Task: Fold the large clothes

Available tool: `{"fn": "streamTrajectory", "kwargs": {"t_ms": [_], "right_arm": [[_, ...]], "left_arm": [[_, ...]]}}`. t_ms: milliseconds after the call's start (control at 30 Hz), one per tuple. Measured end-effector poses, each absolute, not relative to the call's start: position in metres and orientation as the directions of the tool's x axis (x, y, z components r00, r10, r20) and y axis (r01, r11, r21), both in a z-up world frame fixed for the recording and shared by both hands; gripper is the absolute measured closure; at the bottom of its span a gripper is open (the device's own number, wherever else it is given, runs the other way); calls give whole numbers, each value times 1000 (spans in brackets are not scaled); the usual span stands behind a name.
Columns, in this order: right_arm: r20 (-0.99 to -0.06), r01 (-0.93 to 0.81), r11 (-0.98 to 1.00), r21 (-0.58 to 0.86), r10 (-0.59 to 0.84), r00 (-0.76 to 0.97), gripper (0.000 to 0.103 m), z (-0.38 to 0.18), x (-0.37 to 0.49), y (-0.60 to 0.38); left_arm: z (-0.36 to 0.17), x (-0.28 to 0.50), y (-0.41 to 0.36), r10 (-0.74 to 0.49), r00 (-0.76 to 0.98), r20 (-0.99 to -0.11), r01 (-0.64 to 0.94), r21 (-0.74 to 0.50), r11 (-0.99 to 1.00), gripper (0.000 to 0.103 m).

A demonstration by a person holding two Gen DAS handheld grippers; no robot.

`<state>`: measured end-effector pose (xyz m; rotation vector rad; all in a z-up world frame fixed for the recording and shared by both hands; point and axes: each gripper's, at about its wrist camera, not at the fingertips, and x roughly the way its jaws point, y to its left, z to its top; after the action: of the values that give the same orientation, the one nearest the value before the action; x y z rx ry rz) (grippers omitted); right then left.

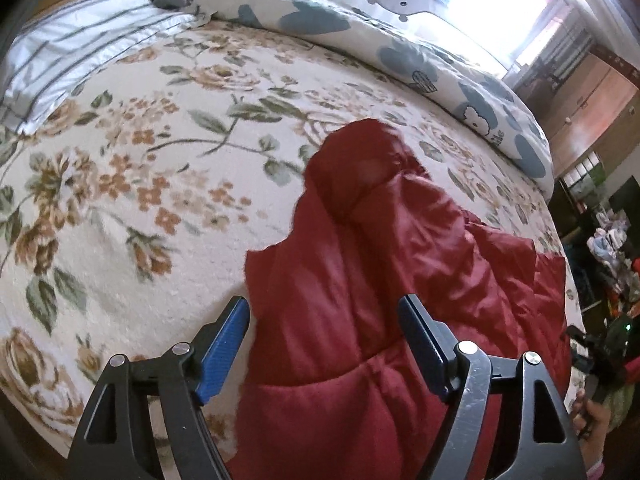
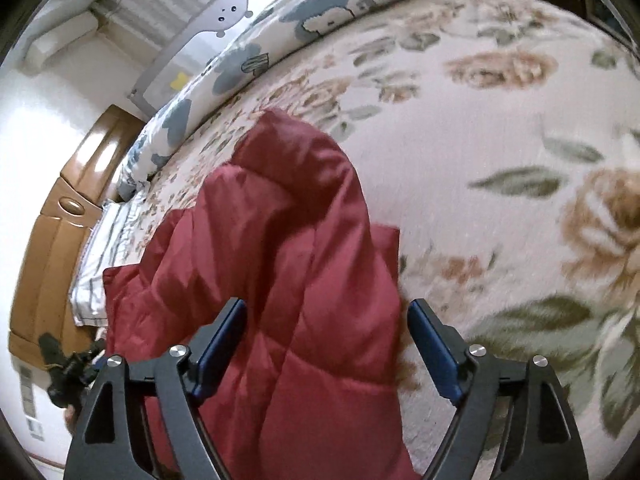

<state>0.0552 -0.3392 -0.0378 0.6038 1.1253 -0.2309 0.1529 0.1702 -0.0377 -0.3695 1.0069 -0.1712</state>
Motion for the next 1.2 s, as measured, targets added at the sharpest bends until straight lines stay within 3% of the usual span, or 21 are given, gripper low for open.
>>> {"fn": "streamTrajectory", "kwargs": {"t_ms": [200, 600, 633, 667, 700, 733, 767, 867, 1033, 1200], "right_arm": [[-897, 439, 846, 302, 97, 430, 19, -36, 77, -340], [-911, 393, 881, 262, 92, 401, 18, -48, 136, -340], [-911, 386, 887, 254, 86, 403, 21, -49, 139, -337], [-909, 378, 892, 250, 81, 409, 31, -48, 141, -335], [-909, 370, 899, 234, 67, 411, 39, -47, 141, -331], [-912, 368, 905, 213, 49, 407, 60, -46, 141, -328], [-912, 365, 908, 207, 45, 407, 72, -46, 141, -325], [-897, 362, 912, 193, 14, 442, 83, -37, 140, -322], [-863, 401, 895, 196, -37, 505, 84, -20, 148, -328], [-879, 448, 882, 146, -92, 468, 85, -39, 165, -334]], "left_arm": [[-30, 168, 153, -275, 535, -799, 1, -325, 946, 26], [-40, 227, 140, -303, 509, -806, -9, -357, 934, 28], [-43, 232, 139, -305, 505, -807, -12, -360, 933, 36], [-46, 237, 137, -301, 503, -810, -11, -354, 935, 48], [-49, 242, 133, -295, 491, -820, -8, -343, 939, 69], [-51, 245, 131, -291, 480, -827, -9, -337, 942, 79], [-52, 247, 129, -289, 483, -826, -9, -335, 942, 83], [-43, 247, 127, -278, 515, -811, -5, -327, 945, 90], [-27, 253, 131, -282, 564, -776, -4, -344, 939, 92], [-39, 276, 114, -213, 555, -804, -18, -268, 963, 92]]}}
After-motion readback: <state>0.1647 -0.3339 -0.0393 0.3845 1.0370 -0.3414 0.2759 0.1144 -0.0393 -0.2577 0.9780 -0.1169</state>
